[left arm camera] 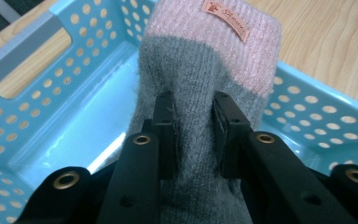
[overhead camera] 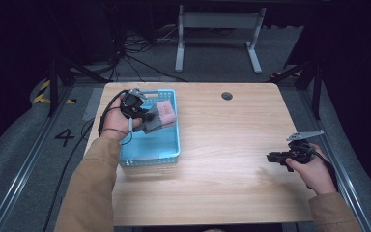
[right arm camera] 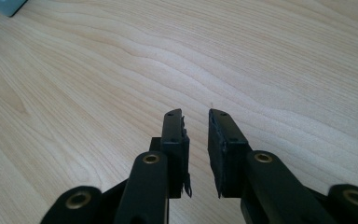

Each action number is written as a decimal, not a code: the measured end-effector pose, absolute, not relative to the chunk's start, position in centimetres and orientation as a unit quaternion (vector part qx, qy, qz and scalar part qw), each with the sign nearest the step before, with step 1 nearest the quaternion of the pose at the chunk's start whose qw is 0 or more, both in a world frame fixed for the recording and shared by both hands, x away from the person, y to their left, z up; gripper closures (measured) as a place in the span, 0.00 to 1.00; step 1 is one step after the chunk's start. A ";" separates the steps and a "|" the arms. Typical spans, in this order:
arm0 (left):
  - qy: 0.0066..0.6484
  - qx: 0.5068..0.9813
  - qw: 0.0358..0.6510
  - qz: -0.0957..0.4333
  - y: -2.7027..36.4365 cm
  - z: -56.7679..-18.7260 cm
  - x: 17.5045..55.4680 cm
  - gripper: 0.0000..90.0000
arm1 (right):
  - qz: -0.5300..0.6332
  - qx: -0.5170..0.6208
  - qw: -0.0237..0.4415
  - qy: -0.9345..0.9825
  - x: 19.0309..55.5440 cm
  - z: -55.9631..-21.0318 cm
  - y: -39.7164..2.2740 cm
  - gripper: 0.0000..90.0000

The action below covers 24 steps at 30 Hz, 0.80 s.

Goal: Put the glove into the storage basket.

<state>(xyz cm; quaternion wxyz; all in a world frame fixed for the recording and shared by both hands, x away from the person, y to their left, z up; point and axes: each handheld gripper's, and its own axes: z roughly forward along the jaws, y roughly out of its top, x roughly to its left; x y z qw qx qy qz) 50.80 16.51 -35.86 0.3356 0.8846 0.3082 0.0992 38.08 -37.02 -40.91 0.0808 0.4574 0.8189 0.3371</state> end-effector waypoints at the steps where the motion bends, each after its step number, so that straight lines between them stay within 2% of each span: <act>1: 0.308 0.885 0.336 0.099 16.5 -35.9 50.8 0.82 | 0.337 0.457 0.081 0.819 38.1 -40.9 -37.0 0.85; 24: 0.308 0.907 0.273 0.084 15.9 -39.7 52.9 0.82 | 0.332 0.454 0.076 0.823 38.3 -41.3 -36.6 0.85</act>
